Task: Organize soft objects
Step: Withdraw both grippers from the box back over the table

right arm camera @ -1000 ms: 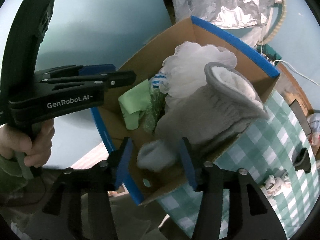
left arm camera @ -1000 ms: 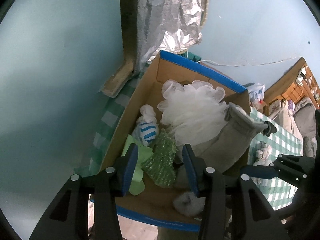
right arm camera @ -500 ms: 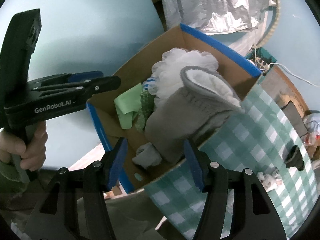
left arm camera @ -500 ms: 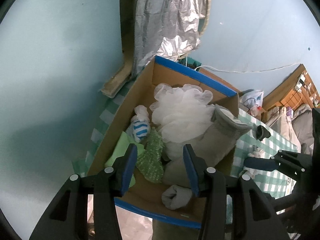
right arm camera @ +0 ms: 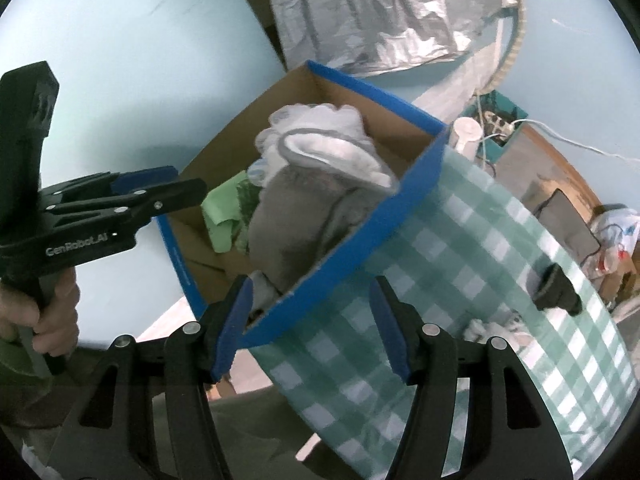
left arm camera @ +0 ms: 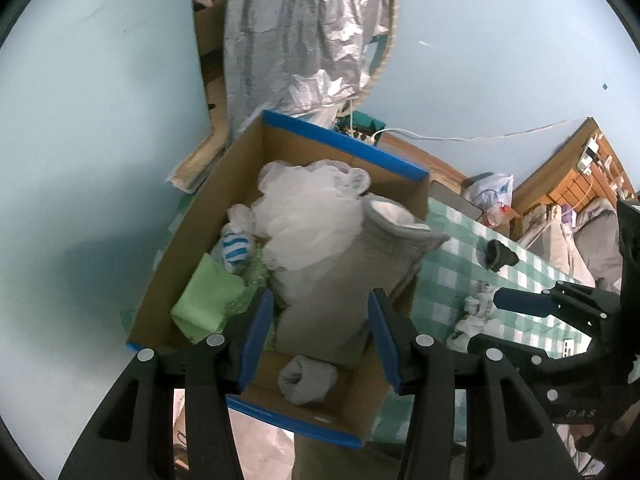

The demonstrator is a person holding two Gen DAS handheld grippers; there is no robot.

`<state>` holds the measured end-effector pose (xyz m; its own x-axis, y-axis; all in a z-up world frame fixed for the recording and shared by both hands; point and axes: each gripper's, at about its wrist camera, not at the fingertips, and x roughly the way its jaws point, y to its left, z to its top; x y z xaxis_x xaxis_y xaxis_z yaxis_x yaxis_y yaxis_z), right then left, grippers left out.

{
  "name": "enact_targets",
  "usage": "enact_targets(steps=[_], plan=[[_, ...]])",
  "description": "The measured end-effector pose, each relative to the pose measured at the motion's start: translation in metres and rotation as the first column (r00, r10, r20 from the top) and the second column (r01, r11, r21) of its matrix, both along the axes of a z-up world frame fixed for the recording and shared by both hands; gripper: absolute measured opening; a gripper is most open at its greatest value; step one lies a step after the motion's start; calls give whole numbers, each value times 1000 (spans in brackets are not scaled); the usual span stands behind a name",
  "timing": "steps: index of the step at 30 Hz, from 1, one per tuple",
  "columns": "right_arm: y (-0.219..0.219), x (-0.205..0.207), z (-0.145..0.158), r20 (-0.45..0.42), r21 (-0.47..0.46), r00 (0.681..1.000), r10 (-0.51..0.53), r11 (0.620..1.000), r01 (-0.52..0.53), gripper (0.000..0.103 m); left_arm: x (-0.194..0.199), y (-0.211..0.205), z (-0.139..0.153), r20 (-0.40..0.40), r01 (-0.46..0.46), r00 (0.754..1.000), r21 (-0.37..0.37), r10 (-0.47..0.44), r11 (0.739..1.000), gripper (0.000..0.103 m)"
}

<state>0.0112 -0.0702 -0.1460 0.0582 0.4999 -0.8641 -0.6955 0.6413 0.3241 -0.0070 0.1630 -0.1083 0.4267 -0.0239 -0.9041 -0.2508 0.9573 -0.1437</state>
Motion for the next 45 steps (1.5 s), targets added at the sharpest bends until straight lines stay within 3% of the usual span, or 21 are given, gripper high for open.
enact_targets(steps=[24,37,45], plan=[[-103,18,-6,34,-38,987,-159,986,160,67,19,-103,9,1,204,979,-28,-204,979,51],[-153,34,-13,68,-90,969,-238,966,243,67,46,-154,-1,-21,362,932,18,-362,932,57],[-173,54,-27,89,-127,968,-236,961,246,69,62,-180,-11,-42,412,911,27,-410,911,64]])
